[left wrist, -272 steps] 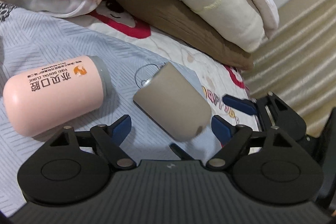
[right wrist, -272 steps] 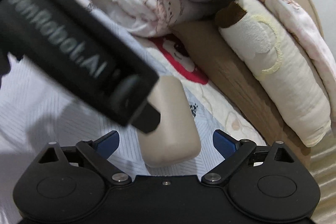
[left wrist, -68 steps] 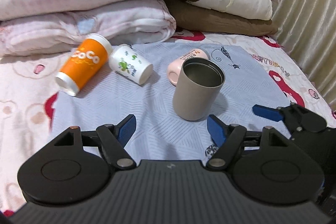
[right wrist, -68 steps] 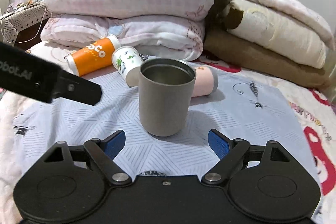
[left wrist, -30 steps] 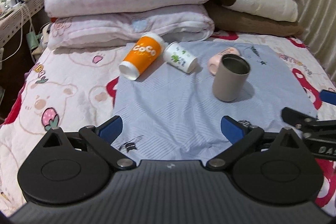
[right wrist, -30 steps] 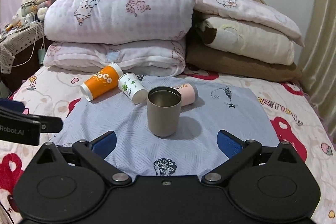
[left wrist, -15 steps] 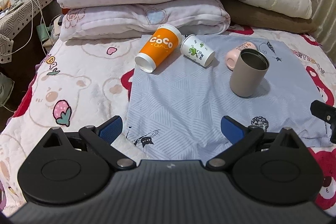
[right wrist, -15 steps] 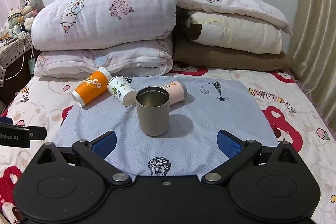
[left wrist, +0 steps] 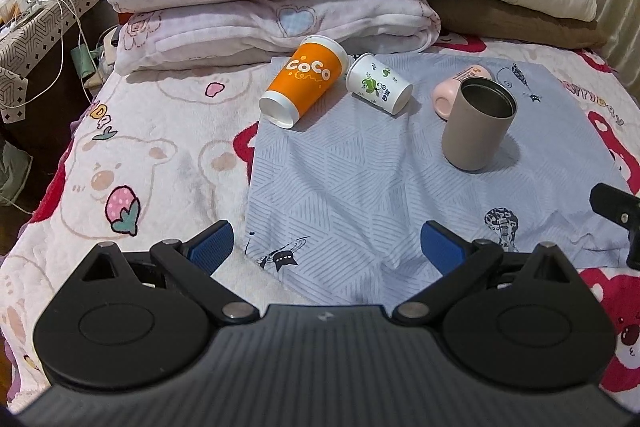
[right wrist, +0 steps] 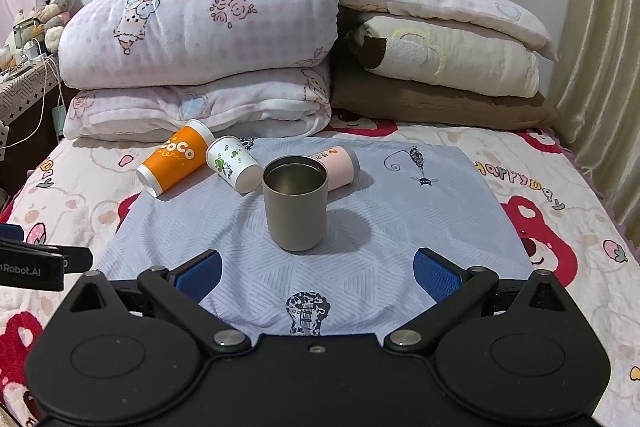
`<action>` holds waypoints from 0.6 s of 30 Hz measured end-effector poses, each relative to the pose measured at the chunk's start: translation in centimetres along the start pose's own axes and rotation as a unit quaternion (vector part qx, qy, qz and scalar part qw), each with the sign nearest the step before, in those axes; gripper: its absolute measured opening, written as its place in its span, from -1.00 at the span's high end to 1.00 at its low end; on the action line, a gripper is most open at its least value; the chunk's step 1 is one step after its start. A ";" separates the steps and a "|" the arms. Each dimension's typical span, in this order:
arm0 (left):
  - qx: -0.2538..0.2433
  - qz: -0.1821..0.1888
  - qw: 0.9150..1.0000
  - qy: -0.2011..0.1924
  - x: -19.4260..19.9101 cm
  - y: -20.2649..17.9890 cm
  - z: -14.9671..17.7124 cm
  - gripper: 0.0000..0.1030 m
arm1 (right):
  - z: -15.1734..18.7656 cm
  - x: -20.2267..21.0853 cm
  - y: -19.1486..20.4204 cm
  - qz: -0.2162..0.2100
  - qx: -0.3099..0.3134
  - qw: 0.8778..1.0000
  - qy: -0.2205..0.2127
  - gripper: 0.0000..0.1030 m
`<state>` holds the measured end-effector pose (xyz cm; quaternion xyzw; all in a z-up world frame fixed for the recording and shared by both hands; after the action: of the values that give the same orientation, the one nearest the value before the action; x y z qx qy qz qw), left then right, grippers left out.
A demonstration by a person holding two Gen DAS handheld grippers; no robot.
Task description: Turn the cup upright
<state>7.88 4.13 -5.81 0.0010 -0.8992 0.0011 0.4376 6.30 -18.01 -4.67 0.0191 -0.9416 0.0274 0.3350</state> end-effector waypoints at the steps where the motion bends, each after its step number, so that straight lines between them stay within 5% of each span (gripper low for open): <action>1: 0.000 -0.001 1.000 0.000 0.0 0.0 0.0 -0.97 | 0.0 0.0 0.0 0.000 0.000 1.000 0.001 -1.00; 18: -0.001 -0.006 1.000 0.009 -0.4 0.3 0.2 -0.97 | 0.2 -0.2 -0.3 0.010 0.000 1.000 0.006 -1.00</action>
<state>7.94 4.42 -6.26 0.0061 -0.8951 -0.0022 0.4457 6.35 -18.31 -4.97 0.0091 -0.9397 0.0309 0.3404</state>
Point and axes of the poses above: each gripper's, at about its wrist camera, not at the fingertips, and x roughly against the way its jaws point, y to its left, z to its underside, the point moved 9 cm from there along -x, roughly the way its jaws point
